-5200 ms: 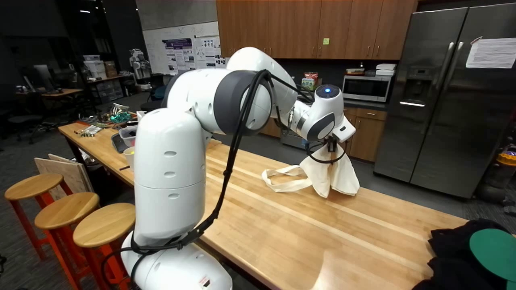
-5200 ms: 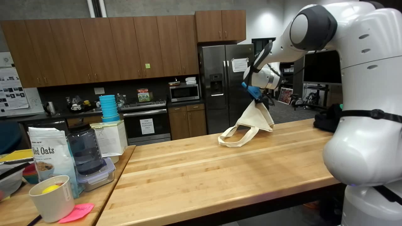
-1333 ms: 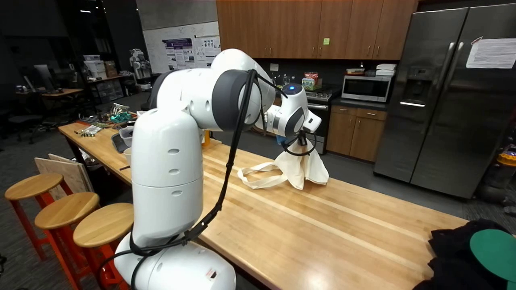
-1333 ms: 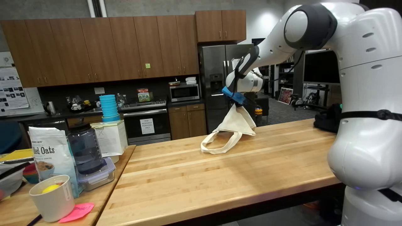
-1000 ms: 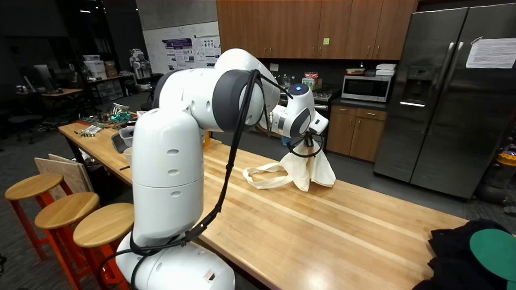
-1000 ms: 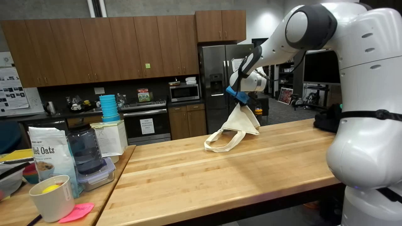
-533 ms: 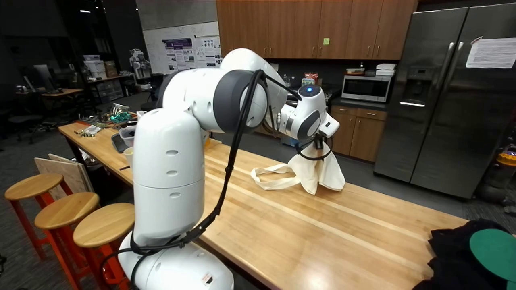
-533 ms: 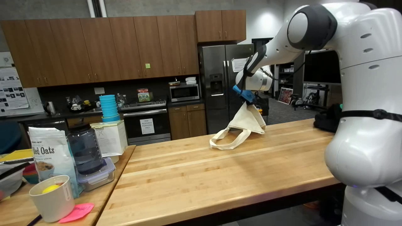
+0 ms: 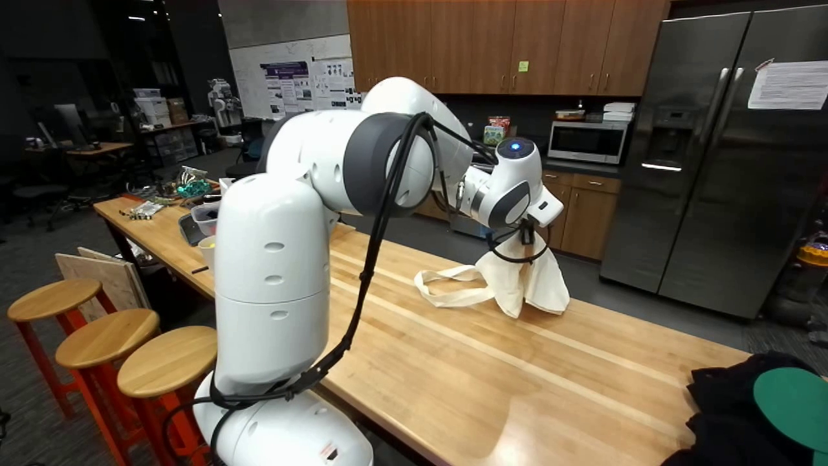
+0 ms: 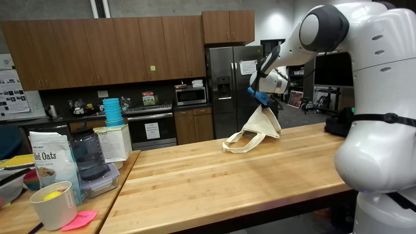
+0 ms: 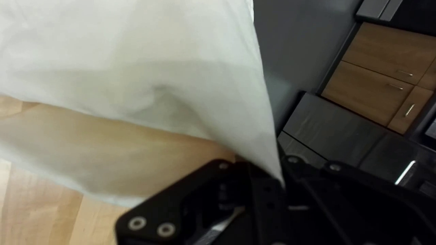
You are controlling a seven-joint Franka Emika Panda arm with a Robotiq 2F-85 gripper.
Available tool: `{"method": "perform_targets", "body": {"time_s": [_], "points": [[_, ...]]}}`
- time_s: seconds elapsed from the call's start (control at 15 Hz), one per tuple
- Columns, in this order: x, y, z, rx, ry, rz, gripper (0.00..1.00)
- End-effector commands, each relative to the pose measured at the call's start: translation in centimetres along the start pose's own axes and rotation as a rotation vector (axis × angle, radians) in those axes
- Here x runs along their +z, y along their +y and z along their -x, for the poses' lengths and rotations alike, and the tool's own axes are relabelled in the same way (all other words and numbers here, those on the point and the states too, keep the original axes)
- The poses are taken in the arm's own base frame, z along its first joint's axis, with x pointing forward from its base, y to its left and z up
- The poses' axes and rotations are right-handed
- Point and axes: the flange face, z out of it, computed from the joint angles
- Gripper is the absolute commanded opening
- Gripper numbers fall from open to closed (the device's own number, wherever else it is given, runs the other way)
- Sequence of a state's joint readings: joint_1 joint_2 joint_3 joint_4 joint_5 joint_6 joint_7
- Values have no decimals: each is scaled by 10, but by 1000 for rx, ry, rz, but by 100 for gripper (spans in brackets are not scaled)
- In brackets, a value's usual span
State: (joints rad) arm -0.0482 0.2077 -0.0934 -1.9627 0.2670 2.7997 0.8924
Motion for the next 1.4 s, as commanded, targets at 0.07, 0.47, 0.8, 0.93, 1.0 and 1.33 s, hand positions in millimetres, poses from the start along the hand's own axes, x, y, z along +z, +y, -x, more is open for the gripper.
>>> {"method": "perform_targets", "body": {"time_s": [0.07, 0.47, 0.8, 0.93, 1.0, 1.33], "points": [[-6, 3, -18, 36, 1, -12, 1], [-9, 10, -35, 89, 5, -15, 1], [-10, 13, -42, 107, 11, -14, 1], [-10, 13, -43, 109, 12, -15, 1], [-10, 13, -44, 110, 13, -15, 1], [-12, 14, -47, 119, 14, -17, 1]]}}
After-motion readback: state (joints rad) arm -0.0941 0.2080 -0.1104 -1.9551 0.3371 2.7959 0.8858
